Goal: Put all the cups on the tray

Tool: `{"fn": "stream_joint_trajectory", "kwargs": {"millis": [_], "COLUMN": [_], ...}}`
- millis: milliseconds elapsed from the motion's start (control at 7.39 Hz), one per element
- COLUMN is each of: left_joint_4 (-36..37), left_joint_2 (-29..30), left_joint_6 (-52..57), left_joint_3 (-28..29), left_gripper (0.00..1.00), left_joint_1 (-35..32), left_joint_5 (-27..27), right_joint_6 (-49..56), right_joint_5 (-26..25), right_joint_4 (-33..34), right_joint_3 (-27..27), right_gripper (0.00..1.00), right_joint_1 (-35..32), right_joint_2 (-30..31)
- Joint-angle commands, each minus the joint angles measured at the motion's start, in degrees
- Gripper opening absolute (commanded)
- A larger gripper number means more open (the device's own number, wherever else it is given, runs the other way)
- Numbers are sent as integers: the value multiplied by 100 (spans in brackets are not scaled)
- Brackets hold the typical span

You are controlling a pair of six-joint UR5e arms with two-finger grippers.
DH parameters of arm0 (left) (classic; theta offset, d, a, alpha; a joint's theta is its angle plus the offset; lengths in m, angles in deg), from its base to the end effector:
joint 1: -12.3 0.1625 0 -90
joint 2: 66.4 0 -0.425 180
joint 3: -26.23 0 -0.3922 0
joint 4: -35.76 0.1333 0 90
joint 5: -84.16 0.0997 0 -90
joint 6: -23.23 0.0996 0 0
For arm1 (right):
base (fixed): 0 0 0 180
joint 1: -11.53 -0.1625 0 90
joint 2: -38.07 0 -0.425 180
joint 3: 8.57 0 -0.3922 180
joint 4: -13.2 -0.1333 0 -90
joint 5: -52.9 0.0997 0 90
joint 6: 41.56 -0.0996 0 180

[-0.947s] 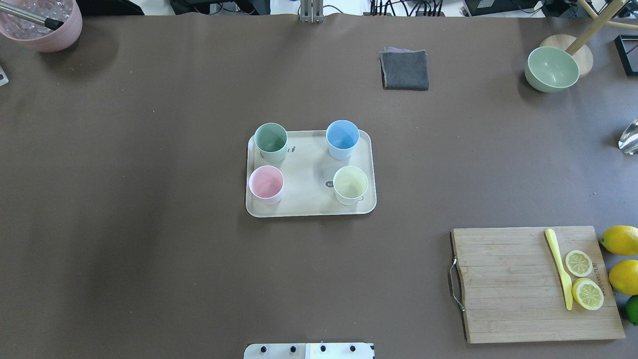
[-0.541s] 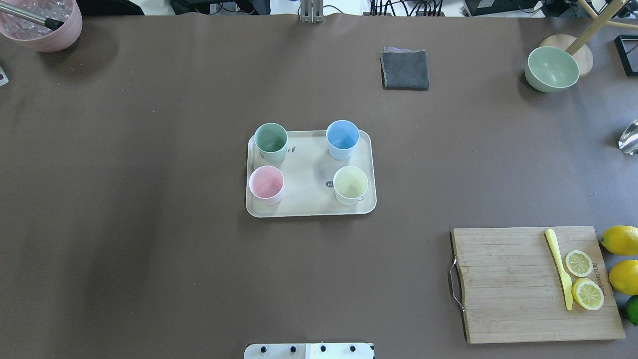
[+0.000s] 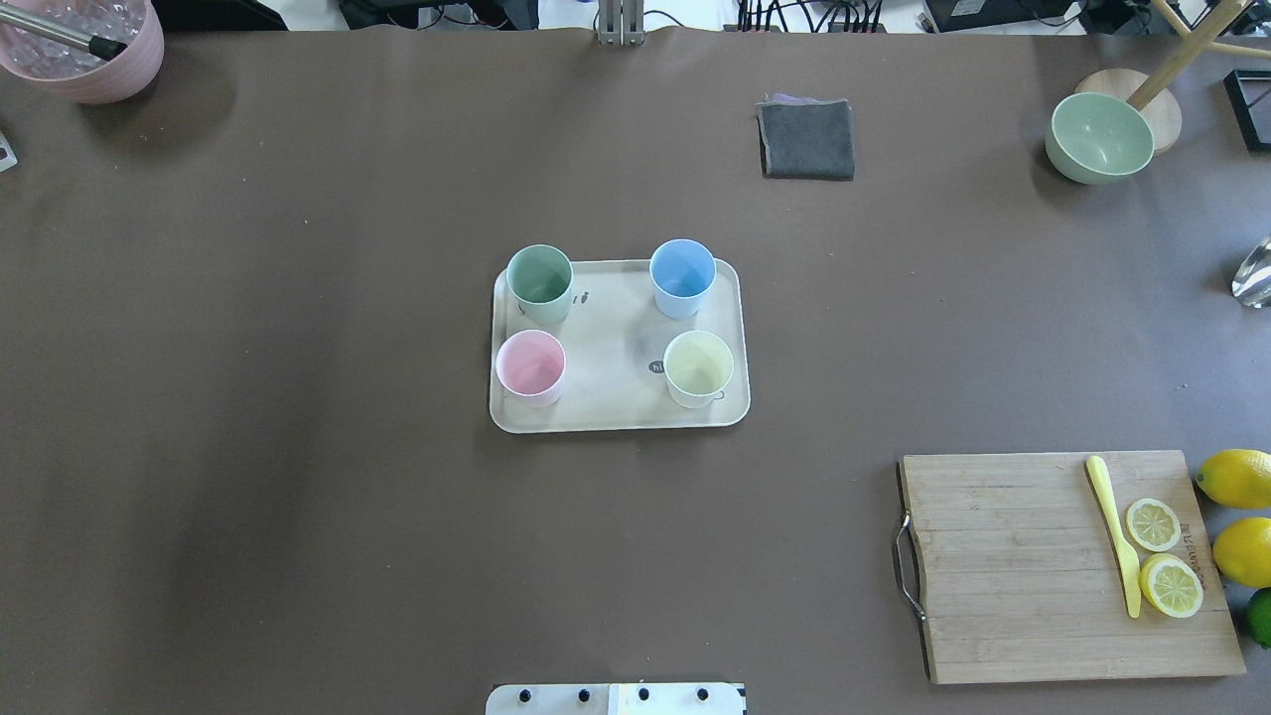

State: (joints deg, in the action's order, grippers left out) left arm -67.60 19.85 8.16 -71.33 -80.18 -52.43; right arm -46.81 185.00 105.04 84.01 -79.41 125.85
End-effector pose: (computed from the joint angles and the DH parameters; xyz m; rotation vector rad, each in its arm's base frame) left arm -0.0816 -0.4759 0.5965 0.1929 0.8335 -0.1656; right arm 0.0749 -0.5095 0.6230 0.0217 -0.7362 0.0841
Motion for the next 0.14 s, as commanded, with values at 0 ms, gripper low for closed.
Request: {"fn": "stream_joint_trajectory", "kwargs": {"millis": [0], "left_joint_4": [0], "left_joint_2": [40], "left_joint_6": [-5], "left_joint_3": [1], "left_gripper": [98], "left_joint_1": [2], "left_joint_5": [0], "right_joint_6": [6], "right_joint_5": [-9], "right_joint_4": [1], "right_joint_3": [-3], "right_gripper": [100], "right_joint_1": [6], "right_joint_2": [-15]}}
